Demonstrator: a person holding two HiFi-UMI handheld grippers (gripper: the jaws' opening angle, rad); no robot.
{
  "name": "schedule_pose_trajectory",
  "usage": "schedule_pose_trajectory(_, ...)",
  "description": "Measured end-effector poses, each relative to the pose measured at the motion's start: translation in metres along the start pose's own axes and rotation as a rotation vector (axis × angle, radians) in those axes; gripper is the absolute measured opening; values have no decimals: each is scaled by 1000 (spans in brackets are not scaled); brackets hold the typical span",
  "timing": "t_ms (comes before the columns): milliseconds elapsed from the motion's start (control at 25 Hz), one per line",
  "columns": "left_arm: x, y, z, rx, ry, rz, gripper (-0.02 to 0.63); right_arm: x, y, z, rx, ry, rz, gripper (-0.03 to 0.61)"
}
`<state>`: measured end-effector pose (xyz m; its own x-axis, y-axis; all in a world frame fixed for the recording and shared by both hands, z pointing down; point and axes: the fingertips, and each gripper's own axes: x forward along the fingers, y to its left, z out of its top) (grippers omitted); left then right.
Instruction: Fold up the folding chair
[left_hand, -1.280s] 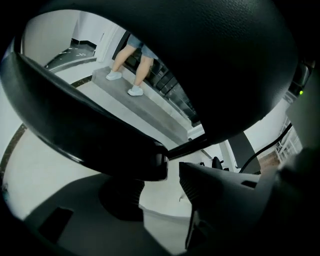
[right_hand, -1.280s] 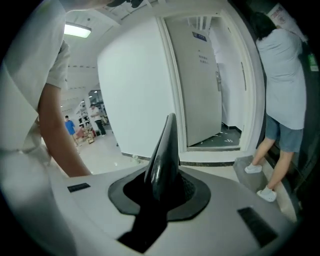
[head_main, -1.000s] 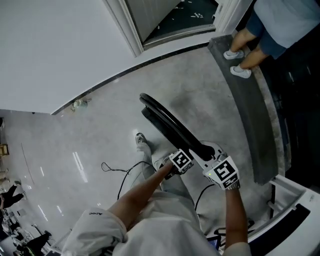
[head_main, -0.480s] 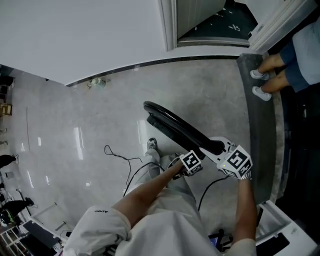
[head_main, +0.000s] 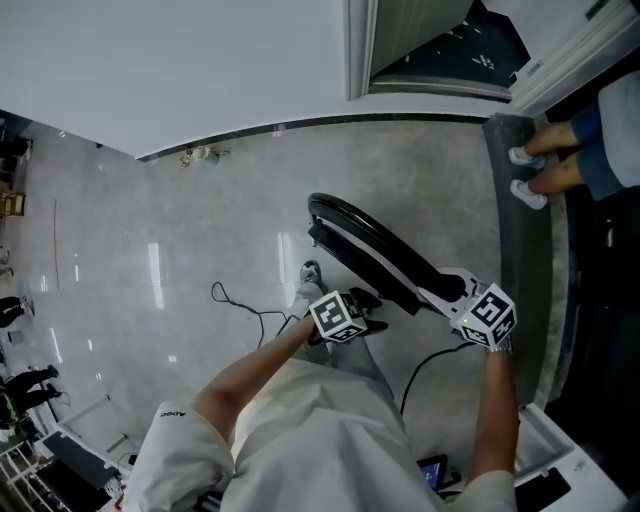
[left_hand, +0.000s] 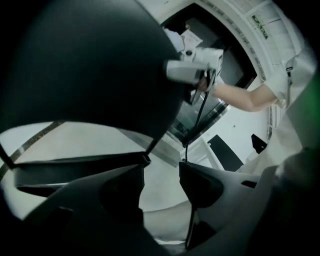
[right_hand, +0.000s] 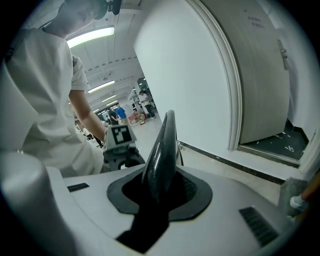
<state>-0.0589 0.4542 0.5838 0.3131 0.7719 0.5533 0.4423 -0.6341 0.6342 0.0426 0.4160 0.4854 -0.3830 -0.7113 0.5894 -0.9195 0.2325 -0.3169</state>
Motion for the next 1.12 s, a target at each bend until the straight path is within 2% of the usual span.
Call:
schedule_pose_trajectory(120,-96,22,38,48,-146,90,232,4,0,2,8,21,-10,91)
schedule_pose_trajectory(200,-151,39,62,138,-178,176,232,7,-1,3,18,52,-27,91)
schedule_pose_trajectory(320,-213,55,97,325,-137,273,232,13,-8,6,16,149,-78,89)
schedule_pose_trajectory(440,-235,72,120,483,-55,293,232,18,-24,6,43,249,-136,82)
schedule_pose_trajectory(560,-229,91,133,604,38,279,232,18,-27,4,79,283,-162,77)
schedule_pose_trajectory(720,-217,107,145,750,138,228,232,29,-13,5,94,338,-151,77)
schedule_pose_trajectory(880,-207,100,139,795,229,59,233,33,-4,2,105,383,-146,77)
schedule_pose_trajectory(960,-202,101,131,826,297,11,233,30,-7,-1,113,390,-158,77)
schedule_pose_trajectory(1040,-192,103,115,898,400,-25,233,28,-9,-3,121,403,-162,77)
schedule_pose_trajectory(1120,-179,103,107,943,446,-43,232,28,-10,-3,129,414,-159,77)
